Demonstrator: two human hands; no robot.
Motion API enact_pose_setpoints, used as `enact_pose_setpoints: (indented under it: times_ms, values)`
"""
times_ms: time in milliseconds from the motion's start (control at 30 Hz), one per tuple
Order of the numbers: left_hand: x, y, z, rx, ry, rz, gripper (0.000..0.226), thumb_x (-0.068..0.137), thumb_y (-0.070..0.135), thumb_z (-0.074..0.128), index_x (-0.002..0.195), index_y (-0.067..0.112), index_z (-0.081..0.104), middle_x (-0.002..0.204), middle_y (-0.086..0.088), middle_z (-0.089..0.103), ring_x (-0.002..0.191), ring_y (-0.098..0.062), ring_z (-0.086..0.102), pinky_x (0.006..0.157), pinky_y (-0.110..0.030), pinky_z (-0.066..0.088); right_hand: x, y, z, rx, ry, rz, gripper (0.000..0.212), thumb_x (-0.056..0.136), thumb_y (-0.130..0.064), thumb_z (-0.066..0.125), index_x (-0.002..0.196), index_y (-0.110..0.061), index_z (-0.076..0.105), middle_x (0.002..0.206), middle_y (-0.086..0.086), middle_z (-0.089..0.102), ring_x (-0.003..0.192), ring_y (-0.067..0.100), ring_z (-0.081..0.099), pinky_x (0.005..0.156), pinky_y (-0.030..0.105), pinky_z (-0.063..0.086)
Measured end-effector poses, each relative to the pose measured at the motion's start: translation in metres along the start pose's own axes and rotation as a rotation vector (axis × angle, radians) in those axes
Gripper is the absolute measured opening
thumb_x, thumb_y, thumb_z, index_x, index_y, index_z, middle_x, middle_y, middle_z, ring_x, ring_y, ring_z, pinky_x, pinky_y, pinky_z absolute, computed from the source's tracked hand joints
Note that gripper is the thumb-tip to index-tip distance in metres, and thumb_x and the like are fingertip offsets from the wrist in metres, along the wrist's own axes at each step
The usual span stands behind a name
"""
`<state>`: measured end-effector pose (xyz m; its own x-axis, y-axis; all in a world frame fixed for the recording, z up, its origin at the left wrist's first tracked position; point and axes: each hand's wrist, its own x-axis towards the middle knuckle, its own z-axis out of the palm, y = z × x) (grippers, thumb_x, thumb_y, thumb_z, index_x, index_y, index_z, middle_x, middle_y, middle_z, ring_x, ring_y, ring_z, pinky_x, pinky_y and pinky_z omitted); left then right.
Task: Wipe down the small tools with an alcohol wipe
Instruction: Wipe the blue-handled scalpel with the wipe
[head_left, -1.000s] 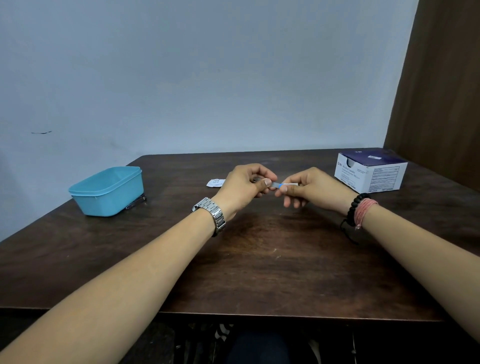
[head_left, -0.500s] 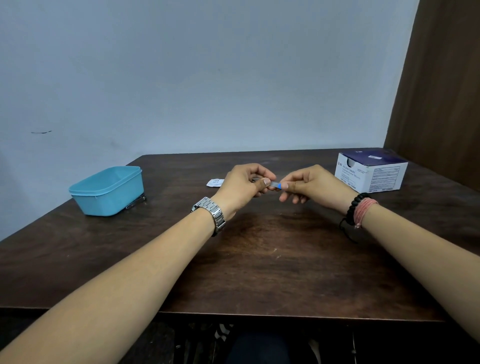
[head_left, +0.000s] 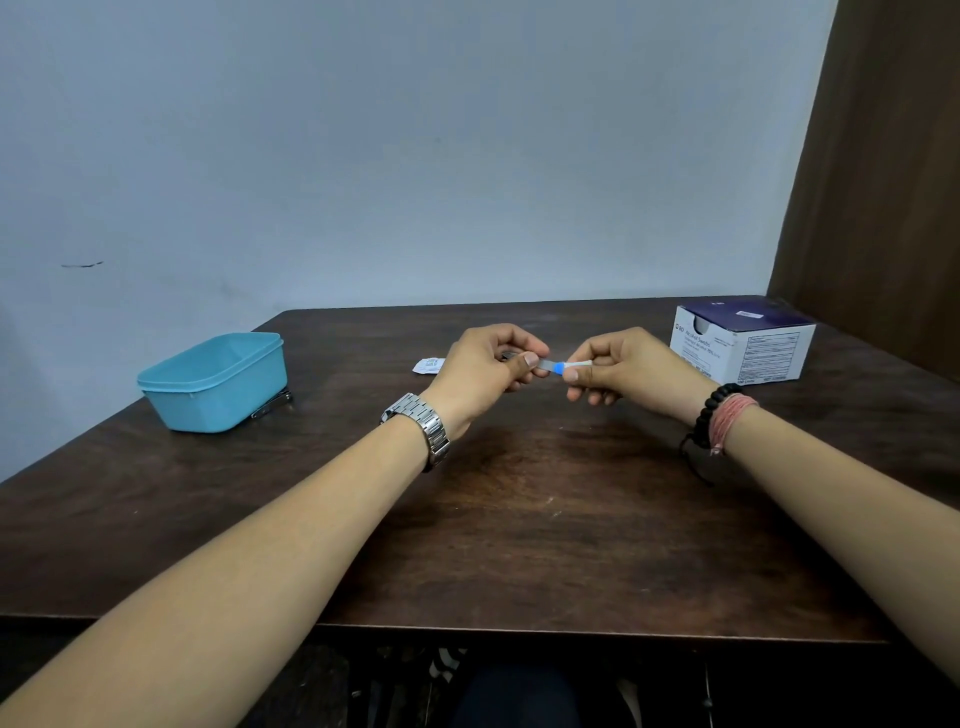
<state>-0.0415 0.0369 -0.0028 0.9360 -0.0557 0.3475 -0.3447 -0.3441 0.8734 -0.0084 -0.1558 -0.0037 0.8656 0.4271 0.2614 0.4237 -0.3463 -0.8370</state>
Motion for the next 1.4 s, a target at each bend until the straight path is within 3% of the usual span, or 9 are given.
enact_pose_setpoints:
  times_ms: [233,433,633,1067,1400]
  values:
    - [-0.0002,-0.0010,0.0013,-0.015,0.000,-0.004,0.018,0.094,0.008,0.059,0.086,0.022,0.067,0.078,-0.001,0.072,0.068,-0.006,0.061,0.070,-0.024,0.051,-0.0001,-0.0017,0.0050,0.040,-0.044,0.026,0.027,0.103,-0.020,0.043,0.099,-0.011,0.068,0.078,0.002,0.073,0.053,0.004,0.057,0.050,0.014,0.046]
    - [-0.0002,-0.0008,0.0031,-0.019,-0.001,-0.006,0.018,0.093,0.007,0.059,0.085,0.021,0.067,0.075,-0.001,0.071,0.064,-0.005,0.061,0.067,-0.022,0.050,-0.0015,-0.0013,0.0078,0.004,-0.082,0.007,0.025,0.100,-0.024,0.048,0.090,-0.025,0.070,0.082,0.000,0.073,0.059,0.004,0.059,0.052,0.016,0.047]
    - [0.0000,0.0009,0.0003,-0.020,0.040,-0.013,0.017,0.094,0.009,0.059,0.086,0.022,0.067,0.077,-0.001,0.072,0.065,-0.006,0.061,0.066,-0.021,0.049,-0.0028,-0.0037,0.0028,-0.051,-0.042,-0.018,0.022,0.099,-0.023,0.051,0.094,-0.023,0.072,0.088,0.002,0.073,0.067,0.008,0.059,0.057,0.016,0.047]
    - [-0.0001,-0.0021,0.0029,0.002,0.015,0.007,0.020,0.094,0.008,0.058,0.085,0.023,0.066,0.077,-0.002,0.072,0.065,-0.005,0.061,0.068,-0.023,0.050,-0.0035,-0.0001,0.0047,-0.059,0.016,-0.018,0.019,0.089,-0.023,0.067,0.092,-0.006,0.075,0.073,0.000,0.073,0.059,0.003,0.058,0.055,0.014,0.046]
    - [-0.0020,0.0014,0.0026,0.049,-0.011,0.029,0.017,0.093,0.010,0.060,0.087,0.024,0.067,0.078,0.002,0.070,0.065,-0.006,0.061,0.062,-0.021,0.049,-0.0052,-0.0052,0.0074,-0.018,0.023,-0.008,0.023,0.089,-0.031,0.067,0.085,-0.010,0.076,0.069,0.002,0.073,0.058,0.008,0.058,0.055,0.017,0.045]
